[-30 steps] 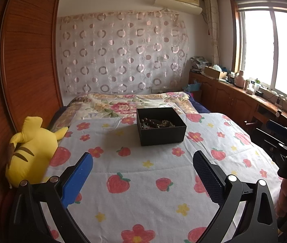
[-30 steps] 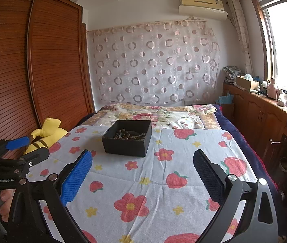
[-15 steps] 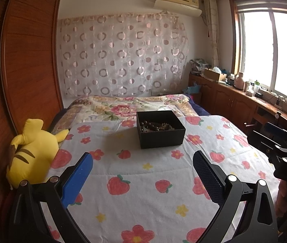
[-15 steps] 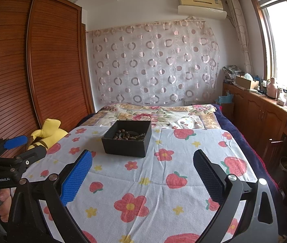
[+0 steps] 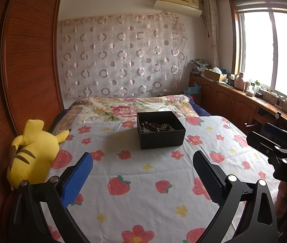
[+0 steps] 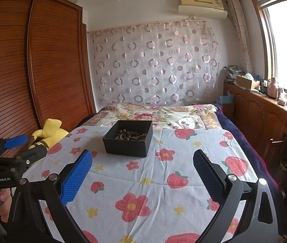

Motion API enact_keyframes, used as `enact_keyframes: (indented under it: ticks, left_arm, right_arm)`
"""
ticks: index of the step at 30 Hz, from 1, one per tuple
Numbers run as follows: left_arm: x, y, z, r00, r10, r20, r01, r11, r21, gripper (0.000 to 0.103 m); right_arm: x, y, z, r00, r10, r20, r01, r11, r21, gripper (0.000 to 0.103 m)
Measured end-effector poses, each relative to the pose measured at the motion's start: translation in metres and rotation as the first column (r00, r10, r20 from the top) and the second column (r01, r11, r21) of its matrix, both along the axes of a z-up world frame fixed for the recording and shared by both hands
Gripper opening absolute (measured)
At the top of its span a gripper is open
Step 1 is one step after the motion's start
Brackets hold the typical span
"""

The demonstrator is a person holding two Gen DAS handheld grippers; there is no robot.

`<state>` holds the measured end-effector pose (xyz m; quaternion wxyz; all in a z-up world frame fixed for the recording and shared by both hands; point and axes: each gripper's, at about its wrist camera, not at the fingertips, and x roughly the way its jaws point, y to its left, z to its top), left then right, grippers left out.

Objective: Organize jewelry

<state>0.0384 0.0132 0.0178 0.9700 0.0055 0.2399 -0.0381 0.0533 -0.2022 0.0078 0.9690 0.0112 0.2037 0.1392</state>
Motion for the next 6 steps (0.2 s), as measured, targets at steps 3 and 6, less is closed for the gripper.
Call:
enact_keyframes:
  ticks: [3,6]
  left_arm:
    - [0.0004,0.0000,0.0005,1.000,0.001,-0.002,-0.001,1.000,0.003,0.095]
    - [-0.0001,0.0011,0.0016,1.000,0.000,-0.003,0.000,1.000,0.000,0.095]
  right_arm:
    - [0.0000,-0.0002,0.0002,1.000,0.000,0.000,0.000,1.000,0.001,0.100]
    - [0.0004,-0.0004,0.0005,1.000,-0.002,0.000,0.002,1.000,0.002,0.100]
